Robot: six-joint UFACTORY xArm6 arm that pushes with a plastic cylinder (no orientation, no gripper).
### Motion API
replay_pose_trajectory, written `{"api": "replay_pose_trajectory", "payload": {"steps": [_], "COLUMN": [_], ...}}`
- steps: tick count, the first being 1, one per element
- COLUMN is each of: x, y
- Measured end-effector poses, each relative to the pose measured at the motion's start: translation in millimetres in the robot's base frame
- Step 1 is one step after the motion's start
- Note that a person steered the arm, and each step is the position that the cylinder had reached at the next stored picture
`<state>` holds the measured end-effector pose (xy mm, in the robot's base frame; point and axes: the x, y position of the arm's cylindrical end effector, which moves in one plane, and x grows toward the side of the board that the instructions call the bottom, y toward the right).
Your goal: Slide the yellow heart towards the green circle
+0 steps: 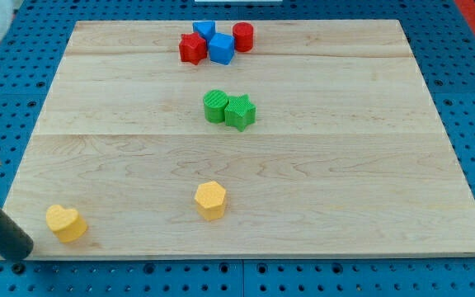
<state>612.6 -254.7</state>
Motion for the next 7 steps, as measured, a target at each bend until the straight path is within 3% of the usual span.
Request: {"api": "replay_pose_trajectory", "payload": {"steps": [2, 7], "x": [-28.7, -129.3], "y": [70.5, 134.3]}}
